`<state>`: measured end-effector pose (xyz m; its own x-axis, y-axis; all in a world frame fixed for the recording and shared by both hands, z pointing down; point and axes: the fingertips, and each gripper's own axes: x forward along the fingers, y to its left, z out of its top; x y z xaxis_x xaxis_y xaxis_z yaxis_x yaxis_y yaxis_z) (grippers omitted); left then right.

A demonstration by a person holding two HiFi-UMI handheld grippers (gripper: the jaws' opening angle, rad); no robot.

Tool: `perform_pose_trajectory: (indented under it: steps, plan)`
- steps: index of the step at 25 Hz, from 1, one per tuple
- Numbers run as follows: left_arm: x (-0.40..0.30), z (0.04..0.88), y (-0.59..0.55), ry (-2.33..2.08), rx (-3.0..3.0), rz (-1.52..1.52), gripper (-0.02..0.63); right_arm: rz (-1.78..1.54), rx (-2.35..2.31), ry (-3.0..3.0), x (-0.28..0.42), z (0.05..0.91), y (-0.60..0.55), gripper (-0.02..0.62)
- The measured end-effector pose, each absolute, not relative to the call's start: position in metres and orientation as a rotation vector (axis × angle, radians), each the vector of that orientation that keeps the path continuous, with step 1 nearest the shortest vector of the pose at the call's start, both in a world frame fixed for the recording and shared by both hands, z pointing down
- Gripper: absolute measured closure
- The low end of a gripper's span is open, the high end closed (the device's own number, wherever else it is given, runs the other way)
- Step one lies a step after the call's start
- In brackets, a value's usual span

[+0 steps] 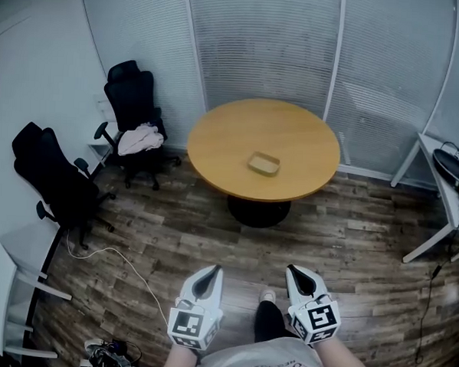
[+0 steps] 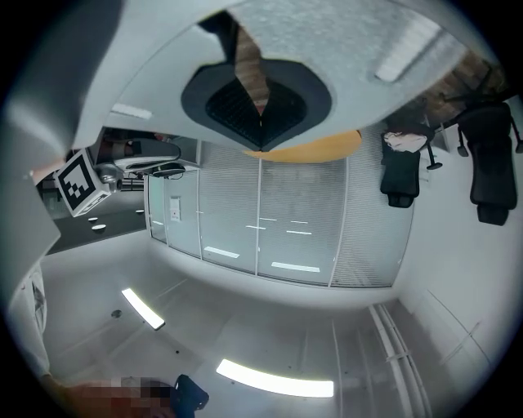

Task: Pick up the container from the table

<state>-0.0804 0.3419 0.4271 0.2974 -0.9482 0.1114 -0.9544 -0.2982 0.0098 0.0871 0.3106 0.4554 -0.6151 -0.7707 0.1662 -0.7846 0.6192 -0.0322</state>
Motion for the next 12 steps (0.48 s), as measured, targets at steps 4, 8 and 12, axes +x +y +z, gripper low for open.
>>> perform_pose_trajectory:
  steps: [4,8,12]
  plan:
    - [-0.085,0.428,0.286,-1.830,2.453,0.150,0.604,0.154,1.273,-2.720,0.078,0.457,0.247,0.594]
    - [-0.091,0.420,0.208,-1.874,2.425,0.127,0.604,0.128,1.250,-2.728,0.076,0.449,0.169,0.594]
    - [-0.086,0.417,0.132,-1.890,2.439,0.131,0.604,0.132,1.247,-2.733,0.083,0.448,0.090,0.594]
